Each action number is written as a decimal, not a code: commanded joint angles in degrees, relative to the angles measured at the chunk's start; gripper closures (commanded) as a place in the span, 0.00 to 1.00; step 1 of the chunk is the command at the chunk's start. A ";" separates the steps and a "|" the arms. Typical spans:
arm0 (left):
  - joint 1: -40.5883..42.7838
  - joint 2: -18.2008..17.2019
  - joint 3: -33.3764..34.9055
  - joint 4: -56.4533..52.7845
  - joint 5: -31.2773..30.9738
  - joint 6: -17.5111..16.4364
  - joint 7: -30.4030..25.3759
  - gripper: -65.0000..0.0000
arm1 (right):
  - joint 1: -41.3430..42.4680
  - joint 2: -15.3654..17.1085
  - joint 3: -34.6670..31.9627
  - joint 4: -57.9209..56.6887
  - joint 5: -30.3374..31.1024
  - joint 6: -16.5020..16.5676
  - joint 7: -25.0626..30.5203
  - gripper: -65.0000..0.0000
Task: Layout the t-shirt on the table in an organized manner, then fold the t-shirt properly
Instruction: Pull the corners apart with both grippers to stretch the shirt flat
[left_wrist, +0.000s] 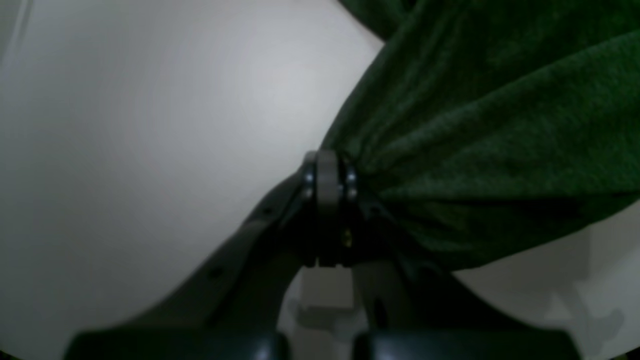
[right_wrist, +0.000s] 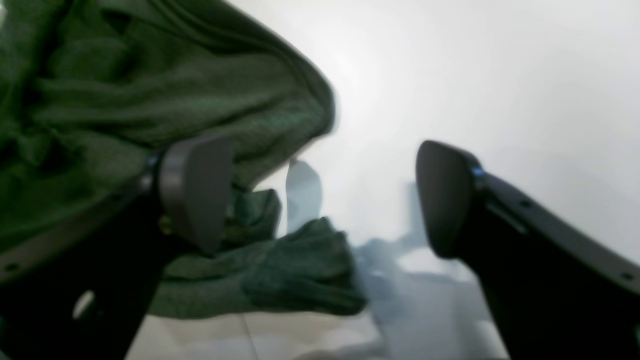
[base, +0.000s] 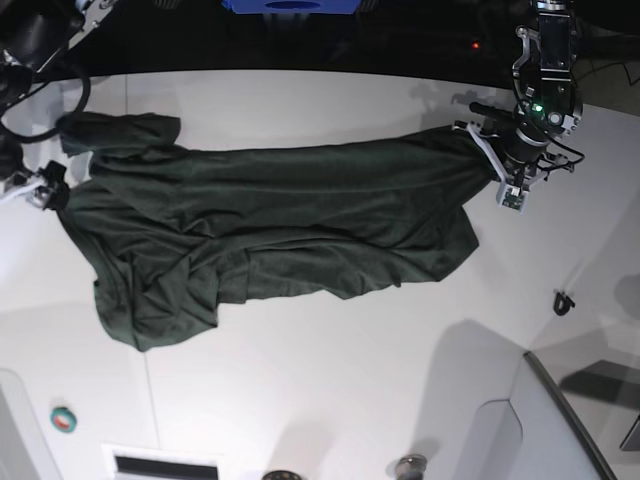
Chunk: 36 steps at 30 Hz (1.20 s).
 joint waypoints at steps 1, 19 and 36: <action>-0.25 -0.70 -0.30 1.11 -0.06 0.36 -0.72 1.00 | 0.60 1.38 0.03 -1.00 1.81 0.15 1.62 0.16; 0.63 -0.70 -0.39 1.11 -0.15 0.36 -0.72 1.00 | 4.56 4.72 -4.19 -19.90 10.52 0.15 2.76 0.18; 0.63 0.35 -0.39 3.39 -0.15 0.36 -0.72 1.00 | 5.97 4.63 -4.36 -26.93 10.25 0.15 4.78 0.42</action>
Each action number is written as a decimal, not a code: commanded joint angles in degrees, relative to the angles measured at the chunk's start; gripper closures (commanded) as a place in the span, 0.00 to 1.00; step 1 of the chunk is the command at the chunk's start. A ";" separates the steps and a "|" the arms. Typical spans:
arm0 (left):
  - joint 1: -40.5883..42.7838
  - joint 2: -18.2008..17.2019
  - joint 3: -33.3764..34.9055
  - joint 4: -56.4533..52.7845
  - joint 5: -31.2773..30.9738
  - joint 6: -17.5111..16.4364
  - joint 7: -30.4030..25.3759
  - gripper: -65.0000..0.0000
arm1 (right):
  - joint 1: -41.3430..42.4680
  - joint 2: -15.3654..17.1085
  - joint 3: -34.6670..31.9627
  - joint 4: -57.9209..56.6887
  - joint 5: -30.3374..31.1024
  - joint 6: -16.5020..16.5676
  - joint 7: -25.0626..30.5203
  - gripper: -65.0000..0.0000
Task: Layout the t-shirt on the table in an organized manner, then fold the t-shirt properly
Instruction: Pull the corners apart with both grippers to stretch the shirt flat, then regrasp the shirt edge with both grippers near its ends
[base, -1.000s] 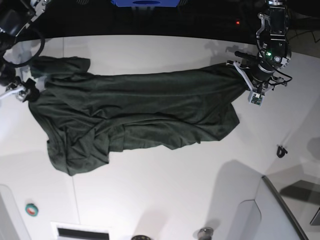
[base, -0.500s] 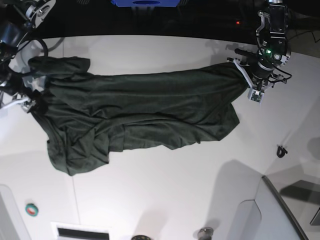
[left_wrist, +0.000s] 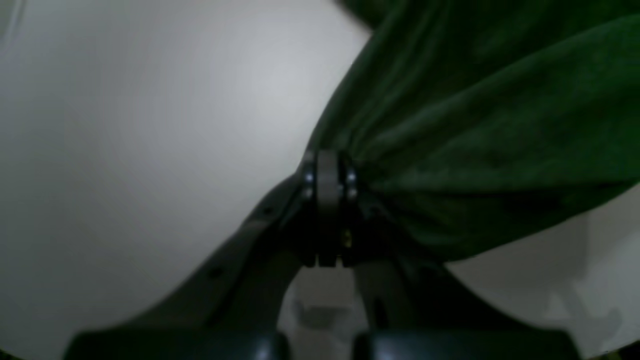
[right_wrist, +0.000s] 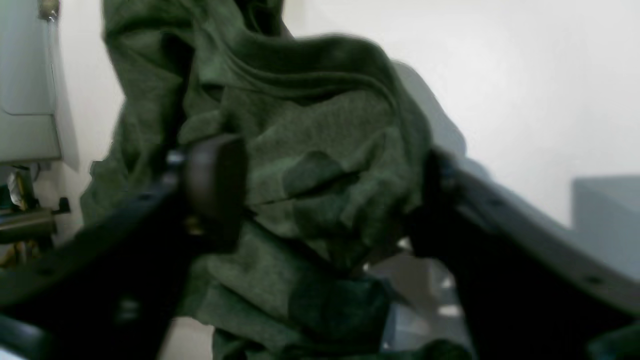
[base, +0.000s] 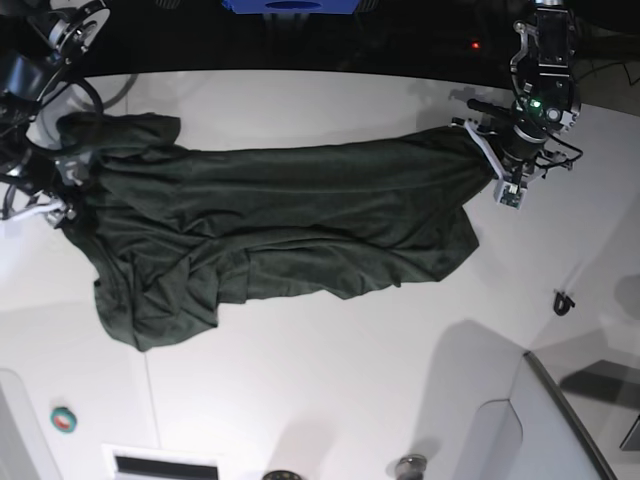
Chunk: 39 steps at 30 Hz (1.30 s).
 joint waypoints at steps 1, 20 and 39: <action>-0.24 -0.11 -0.35 1.73 -0.30 0.36 -0.96 1.00 | -0.20 0.00 -0.26 -0.29 -2.97 -1.16 -3.09 0.48; 12.42 -1.25 -11.51 8.68 -43.03 -0.69 -0.61 0.00 | -0.55 0.26 -6.15 -0.20 -3.06 -1.16 -2.82 0.99; 7.32 3.32 -11.69 -12.77 -48.57 -11.24 -0.96 0.00 | -0.46 1.84 -9.40 -0.11 -3.06 -1.16 -2.74 0.99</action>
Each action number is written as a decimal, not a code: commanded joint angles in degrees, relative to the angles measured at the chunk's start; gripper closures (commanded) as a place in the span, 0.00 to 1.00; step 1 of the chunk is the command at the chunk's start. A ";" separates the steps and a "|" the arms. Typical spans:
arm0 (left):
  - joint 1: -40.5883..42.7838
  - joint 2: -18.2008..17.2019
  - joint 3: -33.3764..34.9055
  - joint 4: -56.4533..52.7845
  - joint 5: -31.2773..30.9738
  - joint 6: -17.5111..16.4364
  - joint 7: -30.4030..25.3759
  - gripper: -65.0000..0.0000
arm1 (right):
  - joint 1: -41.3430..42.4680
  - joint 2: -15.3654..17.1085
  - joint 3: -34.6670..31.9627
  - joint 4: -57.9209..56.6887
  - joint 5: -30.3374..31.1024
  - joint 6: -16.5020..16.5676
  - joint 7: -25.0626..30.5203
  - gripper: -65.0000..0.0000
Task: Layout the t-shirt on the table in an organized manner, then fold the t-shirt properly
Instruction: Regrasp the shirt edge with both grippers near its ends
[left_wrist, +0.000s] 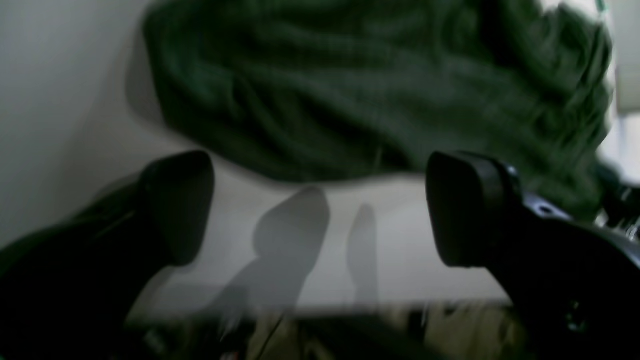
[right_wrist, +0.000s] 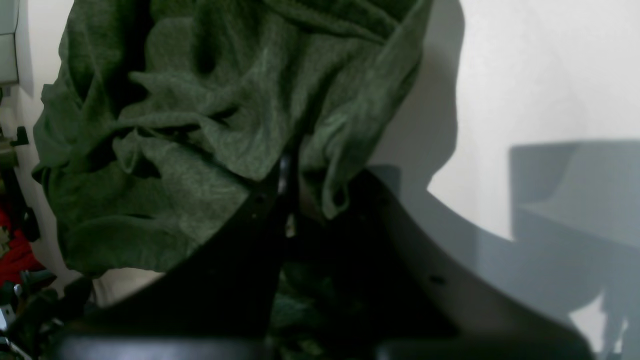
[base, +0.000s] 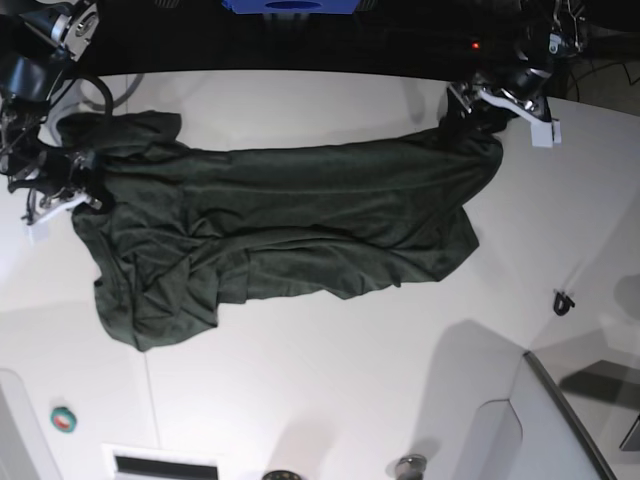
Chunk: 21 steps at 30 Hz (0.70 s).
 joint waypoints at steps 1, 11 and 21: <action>-0.40 -0.20 0.25 -0.51 1.03 1.06 1.34 0.00 | 0.00 1.06 -0.18 0.31 -2.03 -0.94 -1.40 0.99; -7.43 -0.46 3.85 -8.07 1.12 1.06 1.42 0.68 | 0.17 1.32 -0.26 0.39 -2.03 -0.94 -1.40 0.99; -9.81 -3.63 5.08 6.08 14.74 1.50 1.69 1.00 | -0.53 3.61 -0.35 7.34 -2.03 -0.94 -4.13 0.99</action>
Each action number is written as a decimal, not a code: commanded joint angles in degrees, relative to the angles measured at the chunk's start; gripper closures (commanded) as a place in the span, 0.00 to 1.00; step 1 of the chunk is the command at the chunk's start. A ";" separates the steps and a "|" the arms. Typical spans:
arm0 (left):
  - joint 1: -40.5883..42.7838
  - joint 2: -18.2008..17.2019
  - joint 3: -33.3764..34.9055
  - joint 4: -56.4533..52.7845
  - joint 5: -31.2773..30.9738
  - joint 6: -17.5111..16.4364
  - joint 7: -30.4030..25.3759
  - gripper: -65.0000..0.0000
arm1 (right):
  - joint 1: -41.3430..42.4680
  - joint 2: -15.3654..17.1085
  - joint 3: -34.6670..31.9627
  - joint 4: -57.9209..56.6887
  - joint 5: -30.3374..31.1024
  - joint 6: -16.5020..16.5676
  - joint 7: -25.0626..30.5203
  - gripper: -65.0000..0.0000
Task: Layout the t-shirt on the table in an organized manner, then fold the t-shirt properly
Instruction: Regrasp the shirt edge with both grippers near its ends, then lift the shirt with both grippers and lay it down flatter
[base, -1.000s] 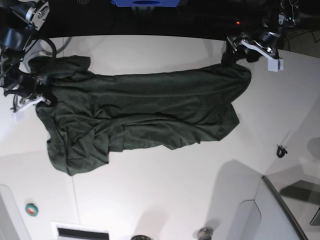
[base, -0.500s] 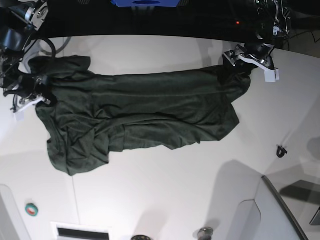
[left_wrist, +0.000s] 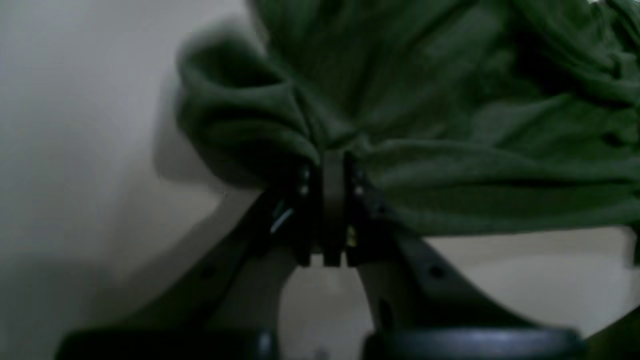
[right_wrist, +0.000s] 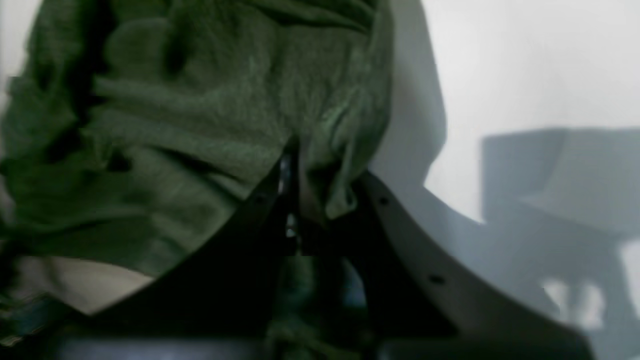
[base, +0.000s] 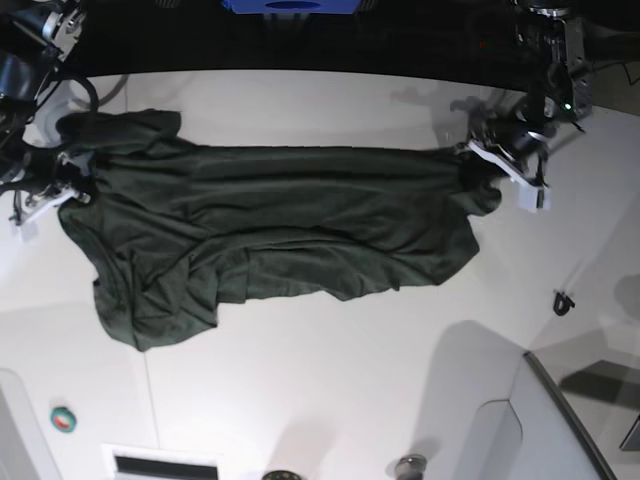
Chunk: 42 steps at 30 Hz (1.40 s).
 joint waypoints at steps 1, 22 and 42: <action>-0.32 -0.79 -0.05 4.29 1.45 -0.88 -1.24 1.00 | -0.01 1.62 0.26 3.84 1.49 0.24 -0.34 0.99; 4.34 -4.74 10.85 13.17 25.80 -0.97 2.89 1.00 | -0.89 3.29 -11.26 17.46 -9.41 -0.02 -6.49 0.99; -38.65 -6.06 14.01 30.05 33.18 -1.23 24.96 1.00 | 26.80 12.43 -16.88 42.17 -18.47 6.61 -11.15 1.00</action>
